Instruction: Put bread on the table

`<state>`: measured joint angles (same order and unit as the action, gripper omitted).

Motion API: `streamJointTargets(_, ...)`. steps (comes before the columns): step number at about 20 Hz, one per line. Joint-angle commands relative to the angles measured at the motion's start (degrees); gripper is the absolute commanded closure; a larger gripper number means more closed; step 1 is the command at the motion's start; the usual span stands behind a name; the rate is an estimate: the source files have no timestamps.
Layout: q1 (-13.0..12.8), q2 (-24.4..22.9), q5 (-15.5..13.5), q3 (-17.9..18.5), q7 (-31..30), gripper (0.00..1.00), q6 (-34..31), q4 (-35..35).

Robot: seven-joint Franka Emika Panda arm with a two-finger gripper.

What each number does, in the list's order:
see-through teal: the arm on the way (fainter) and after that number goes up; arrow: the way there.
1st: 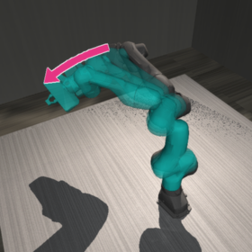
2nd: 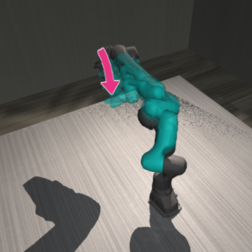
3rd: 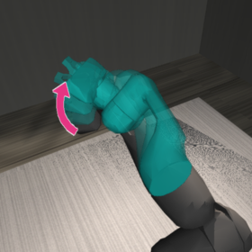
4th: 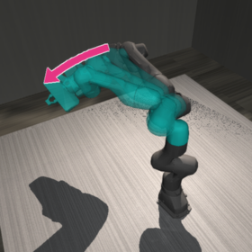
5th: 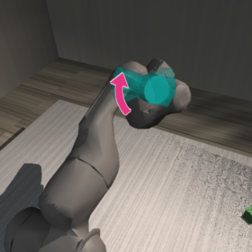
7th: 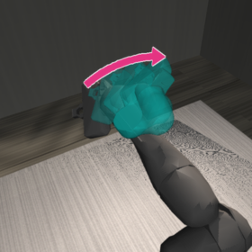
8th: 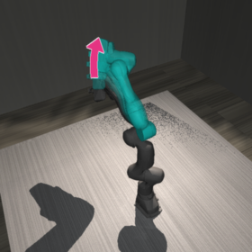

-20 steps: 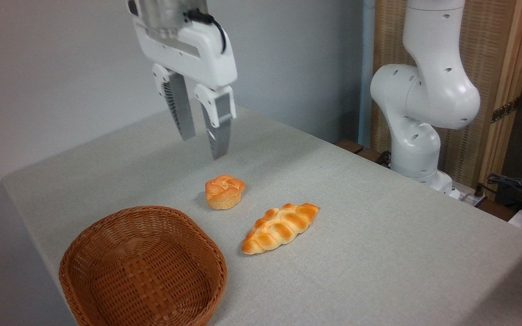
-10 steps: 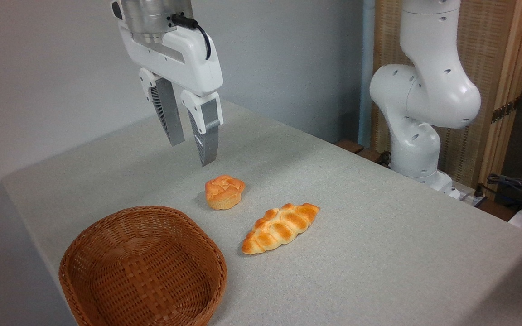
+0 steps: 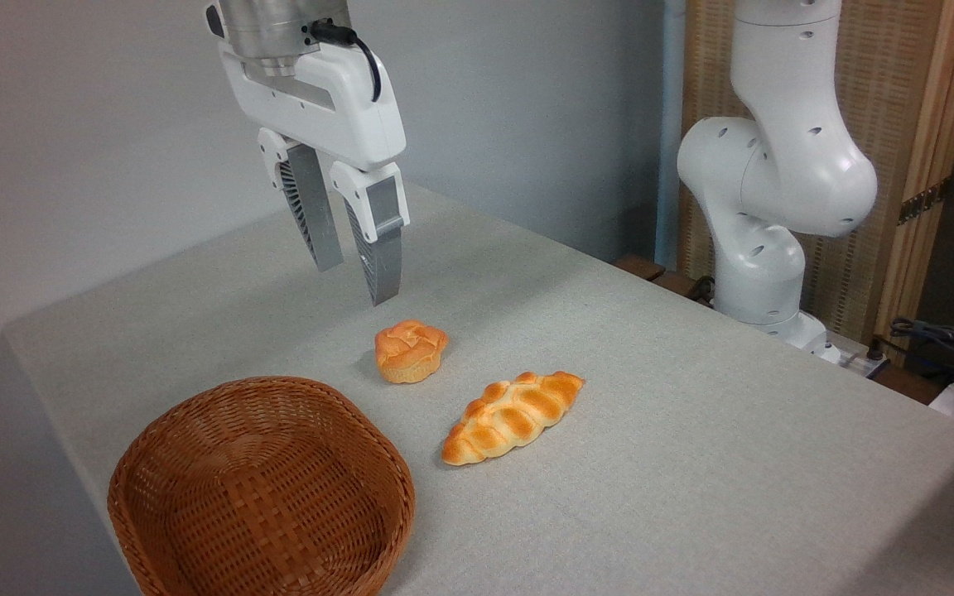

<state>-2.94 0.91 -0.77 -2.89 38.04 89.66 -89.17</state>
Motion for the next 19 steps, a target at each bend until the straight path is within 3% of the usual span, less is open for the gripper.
streamJointTargets(1, -1.1, -0.1, 0.8, 1.5, 0.4, 0.00, -2.5, 0.8)
streamJointTargets(19, -2.5, -0.8, 0.7, 3.9, 0.8, 0.00, -0.7, 0.4)
